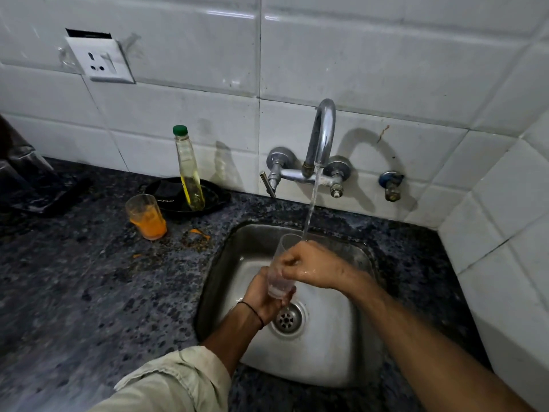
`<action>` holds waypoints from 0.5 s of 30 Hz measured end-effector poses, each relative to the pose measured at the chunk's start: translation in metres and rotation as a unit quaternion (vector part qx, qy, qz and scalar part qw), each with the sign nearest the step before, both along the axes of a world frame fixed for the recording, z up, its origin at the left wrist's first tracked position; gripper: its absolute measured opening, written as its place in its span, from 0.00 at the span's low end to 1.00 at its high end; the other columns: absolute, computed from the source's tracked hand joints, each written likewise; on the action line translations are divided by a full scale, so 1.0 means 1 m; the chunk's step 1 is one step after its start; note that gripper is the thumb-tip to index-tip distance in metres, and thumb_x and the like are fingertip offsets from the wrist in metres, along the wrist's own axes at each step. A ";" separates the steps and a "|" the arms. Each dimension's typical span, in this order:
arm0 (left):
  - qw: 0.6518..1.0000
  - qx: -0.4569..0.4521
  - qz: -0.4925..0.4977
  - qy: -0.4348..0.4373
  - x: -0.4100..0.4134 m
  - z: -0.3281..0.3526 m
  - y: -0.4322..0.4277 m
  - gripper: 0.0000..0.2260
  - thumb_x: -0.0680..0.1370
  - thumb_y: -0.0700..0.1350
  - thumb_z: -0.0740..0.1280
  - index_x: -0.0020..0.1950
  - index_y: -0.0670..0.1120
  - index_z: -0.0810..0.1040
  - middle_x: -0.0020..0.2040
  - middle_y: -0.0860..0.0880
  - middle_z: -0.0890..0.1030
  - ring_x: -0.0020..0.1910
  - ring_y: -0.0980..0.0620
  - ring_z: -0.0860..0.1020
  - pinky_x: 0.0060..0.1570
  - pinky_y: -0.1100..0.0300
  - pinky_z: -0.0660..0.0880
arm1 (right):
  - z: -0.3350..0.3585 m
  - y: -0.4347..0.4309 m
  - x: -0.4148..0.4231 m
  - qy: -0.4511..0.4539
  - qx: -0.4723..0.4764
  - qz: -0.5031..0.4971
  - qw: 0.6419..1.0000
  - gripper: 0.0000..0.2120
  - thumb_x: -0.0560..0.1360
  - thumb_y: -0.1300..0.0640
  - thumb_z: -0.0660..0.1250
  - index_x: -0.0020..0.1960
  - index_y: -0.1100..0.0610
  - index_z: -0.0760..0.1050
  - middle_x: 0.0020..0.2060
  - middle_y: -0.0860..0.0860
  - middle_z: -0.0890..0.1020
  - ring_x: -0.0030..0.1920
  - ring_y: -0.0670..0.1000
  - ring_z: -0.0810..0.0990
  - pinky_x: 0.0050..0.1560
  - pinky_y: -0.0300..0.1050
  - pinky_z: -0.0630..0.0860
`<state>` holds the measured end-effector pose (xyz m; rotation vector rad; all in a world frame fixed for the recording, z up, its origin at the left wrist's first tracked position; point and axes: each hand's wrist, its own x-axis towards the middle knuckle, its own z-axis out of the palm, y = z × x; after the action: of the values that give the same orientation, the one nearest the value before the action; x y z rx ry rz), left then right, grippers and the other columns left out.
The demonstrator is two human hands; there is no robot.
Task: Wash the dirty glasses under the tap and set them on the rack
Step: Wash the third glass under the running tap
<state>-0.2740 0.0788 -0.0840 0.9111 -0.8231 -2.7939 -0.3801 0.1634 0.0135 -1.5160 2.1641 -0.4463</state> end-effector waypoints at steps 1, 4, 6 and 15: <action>1.000 -0.001 0.029 0.002 0.000 0.002 -0.001 0.14 0.79 0.46 0.56 0.51 0.41 0.77 0.36 0.43 0.78 0.32 0.49 0.75 0.26 0.61 0.70 | -0.002 -0.002 0.003 -0.026 -0.015 -0.041 0.999 0.12 0.74 0.49 0.66 0.41 0.57 0.81 0.36 0.52 0.83 0.37 0.54 0.80 0.40 0.54 0.80; 0.997 0.027 0.063 0.025 0.002 0.005 -0.006 0.17 0.78 0.49 0.56 0.53 0.40 0.79 0.45 0.41 0.81 0.42 0.47 0.77 0.40 0.55 0.71 | -0.001 -0.010 0.007 -0.063 -0.041 -0.141 0.987 0.22 0.77 0.43 0.66 0.31 0.57 0.75 0.26 0.48 0.76 0.26 0.47 0.72 0.29 0.44 0.68; 0.998 0.040 0.046 0.026 0.007 0.007 -0.008 0.18 0.76 0.50 0.57 0.49 0.41 0.82 0.45 0.40 0.81 0.41 0.45 0.76 0.38 0.56 0.70 | 0.001 -0.009 0.004 -0.072 -0.046 -0.124 0.989 0.24 0.78 0.44 0.67 0.27 0.55 0.70 0.24 0.47 0.72 0.25 0.45 0.68 0.30 0.42 0.64; 0.999 -0.036 0.016 -0.018 0.004 0.014 -0.007 0.12 0.76 0.48 0.63 0.53 0.42 0.78 0.40 0.43 0.78 0.34 0.49 0.75 0.30 0.59 0.70 | -0.001 0.006 -0.011 -0.164 -0.002 -0.065 0.984 0.12 0.77 0.49 0.66 0.37 0.51 0.81 0.35 0.49 0.83 0.37 0.53 0.80 0.43 0.52 0.76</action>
<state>-0.2697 0.0718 -0.0701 0.9570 -0.8994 -2.7096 -0.3915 0.1696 0.0129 -1.2092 2.0064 -0.6933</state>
